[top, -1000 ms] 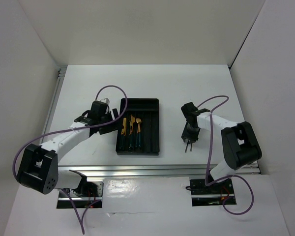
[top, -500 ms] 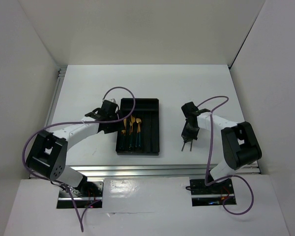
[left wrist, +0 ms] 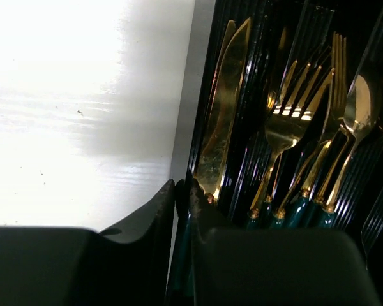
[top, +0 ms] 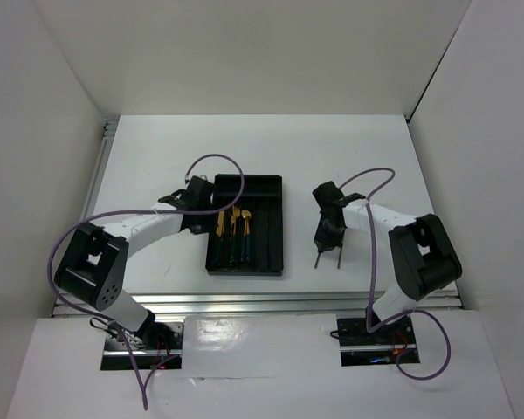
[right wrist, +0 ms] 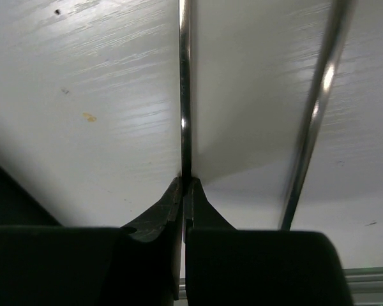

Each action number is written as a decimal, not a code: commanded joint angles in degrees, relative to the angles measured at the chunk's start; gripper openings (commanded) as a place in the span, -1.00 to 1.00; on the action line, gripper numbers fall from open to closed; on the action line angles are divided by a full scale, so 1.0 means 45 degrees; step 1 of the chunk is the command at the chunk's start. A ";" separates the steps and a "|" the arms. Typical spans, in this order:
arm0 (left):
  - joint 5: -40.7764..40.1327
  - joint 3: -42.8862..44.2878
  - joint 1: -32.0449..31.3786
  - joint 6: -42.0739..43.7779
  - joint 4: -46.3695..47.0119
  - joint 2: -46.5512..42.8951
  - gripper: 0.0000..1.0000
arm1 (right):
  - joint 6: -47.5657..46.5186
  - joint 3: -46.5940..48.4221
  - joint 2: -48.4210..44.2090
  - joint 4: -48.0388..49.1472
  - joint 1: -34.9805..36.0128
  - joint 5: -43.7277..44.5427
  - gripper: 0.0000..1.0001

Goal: Sort the eating utensils into containers

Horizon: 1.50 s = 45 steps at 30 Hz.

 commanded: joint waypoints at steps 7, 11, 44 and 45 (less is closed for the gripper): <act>-0.0121 0.0352 -0.0124 0.0013 0.0057 0.0599 -1.00 | -0.0222 0.2152 -0.0402 -0.0955 0.0984 0.0212 -1.00; -0.0121 0.0352 -0.0124 0.0013 0.0174 0.0600 -1.00 | -0.0923 0.4239 -0.0521 -0.1368 0.1512 0.0038 -1.00; 0.0954 0.0763 -0.0124 0.1399 0.0506 0.1128 -1.00 | 0.0459 0.5202 0.2155 0.0702 0.4422 -0.2152 -1.00; 0.0954 0.0762 -0.0124 0.1399 0.0507 0.1128 -1.00 | 0.0576 0.5202 0.2155 0.0702 0.4423 -0.2151 -1.00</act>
